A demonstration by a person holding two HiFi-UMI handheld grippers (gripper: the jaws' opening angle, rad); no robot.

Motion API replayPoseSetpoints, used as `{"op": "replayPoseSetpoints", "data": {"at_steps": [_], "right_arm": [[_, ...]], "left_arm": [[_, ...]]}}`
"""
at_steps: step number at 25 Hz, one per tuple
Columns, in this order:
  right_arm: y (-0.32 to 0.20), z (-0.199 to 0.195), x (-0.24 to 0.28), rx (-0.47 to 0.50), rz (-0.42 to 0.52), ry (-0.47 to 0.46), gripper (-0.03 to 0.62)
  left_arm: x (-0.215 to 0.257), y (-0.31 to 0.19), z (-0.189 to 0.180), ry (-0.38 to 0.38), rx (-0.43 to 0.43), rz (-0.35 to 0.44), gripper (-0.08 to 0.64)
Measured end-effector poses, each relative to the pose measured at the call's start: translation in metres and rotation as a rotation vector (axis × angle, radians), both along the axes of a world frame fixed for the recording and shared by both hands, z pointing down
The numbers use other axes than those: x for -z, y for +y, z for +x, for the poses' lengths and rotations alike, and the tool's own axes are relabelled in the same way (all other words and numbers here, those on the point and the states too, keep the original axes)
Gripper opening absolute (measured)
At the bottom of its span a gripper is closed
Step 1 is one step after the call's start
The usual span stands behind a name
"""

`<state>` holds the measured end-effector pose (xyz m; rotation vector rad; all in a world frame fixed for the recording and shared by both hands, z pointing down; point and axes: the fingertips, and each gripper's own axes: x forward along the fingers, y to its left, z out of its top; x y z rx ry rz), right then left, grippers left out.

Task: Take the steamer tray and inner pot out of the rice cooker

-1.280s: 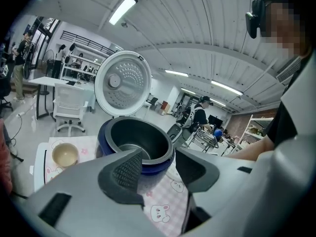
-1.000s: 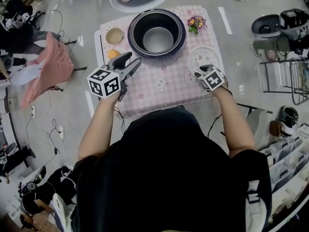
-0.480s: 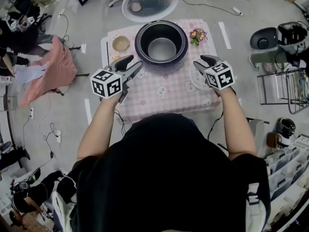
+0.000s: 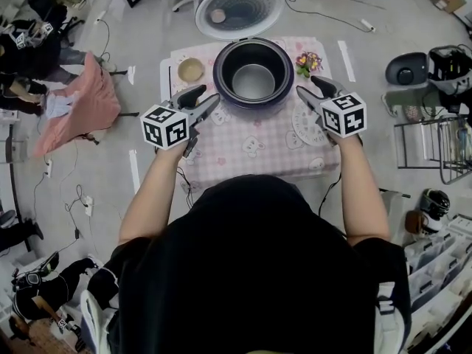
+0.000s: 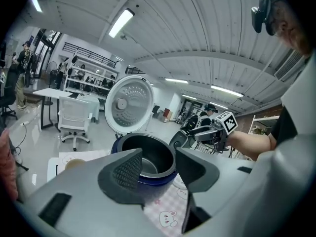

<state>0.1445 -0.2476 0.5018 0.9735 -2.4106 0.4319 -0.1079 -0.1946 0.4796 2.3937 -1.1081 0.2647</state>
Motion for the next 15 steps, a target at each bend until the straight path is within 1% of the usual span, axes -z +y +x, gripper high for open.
{"op": "replayPoseSetpoints", "data": {"at_steps": [6,11,15], "right_arm": [[-0.017,-0.003,-0.012,-0.010,-0.038,-0.031,0.230],[-0.035,-0.005,-0.030,-0.031,-0.102,-0.073,0.224],[-0.046,-0.012,-0.048,-0.028,-0.153,-0.088,0.221]], "left_arm": [[-0.013,-0.017,0.003,-0.001,0.014,-0.026,0.229],[-0.029,-0.034,0.003,-0.002,0.024,-0.056,0.229],[-0.046,-0.048,0.002,-0.024,0.032,-0.083,0.227]]}}
